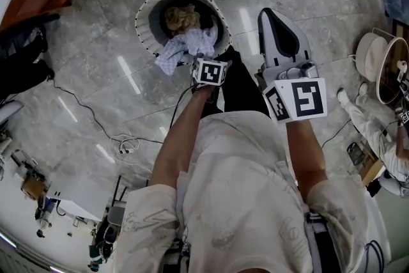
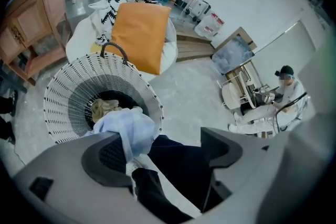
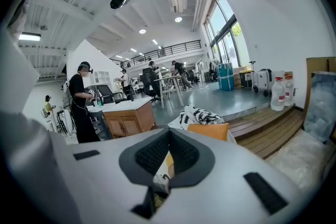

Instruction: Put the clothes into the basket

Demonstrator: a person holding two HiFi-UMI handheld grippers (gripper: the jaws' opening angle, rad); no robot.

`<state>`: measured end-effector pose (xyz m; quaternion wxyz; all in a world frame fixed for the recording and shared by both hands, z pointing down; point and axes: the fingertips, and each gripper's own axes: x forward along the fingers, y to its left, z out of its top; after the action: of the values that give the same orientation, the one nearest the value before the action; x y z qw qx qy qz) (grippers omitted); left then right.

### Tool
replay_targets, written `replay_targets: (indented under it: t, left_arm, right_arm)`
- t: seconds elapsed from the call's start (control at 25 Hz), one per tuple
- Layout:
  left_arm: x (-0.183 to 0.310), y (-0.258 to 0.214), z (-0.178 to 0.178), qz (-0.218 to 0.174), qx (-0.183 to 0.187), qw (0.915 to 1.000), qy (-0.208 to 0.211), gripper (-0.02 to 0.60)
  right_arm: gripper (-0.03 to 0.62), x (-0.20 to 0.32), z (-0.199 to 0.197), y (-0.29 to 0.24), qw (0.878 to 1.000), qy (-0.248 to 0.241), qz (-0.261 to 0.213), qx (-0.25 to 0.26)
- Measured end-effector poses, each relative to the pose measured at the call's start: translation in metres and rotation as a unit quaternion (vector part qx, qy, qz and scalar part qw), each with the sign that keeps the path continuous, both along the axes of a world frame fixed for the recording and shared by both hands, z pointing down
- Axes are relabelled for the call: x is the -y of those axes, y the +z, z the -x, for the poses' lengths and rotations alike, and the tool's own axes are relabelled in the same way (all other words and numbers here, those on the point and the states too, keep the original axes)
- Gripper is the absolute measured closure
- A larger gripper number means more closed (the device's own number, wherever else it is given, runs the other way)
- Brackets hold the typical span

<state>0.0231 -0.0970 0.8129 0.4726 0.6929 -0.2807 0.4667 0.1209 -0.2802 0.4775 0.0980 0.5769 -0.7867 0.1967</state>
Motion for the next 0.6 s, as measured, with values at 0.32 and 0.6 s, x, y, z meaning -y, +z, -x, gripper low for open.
replay_targets:
  t: [0.32,0.6]
  left_arm:
    - [0.009,-0.003,-0.007,-0.067,0.057,0.9873,0.132,0.163]
    - [0.012,-0.009,-0.009,-0.129,0.102,0.9527,0.255,0.164]
  right_arm:
    - [0.606,0.003,-0.011,0.005,1.0,0.012,0.004,0.002]
    - [0.606,0.006,-0.01,0.009,1.0,0.012,0.006,0.006]
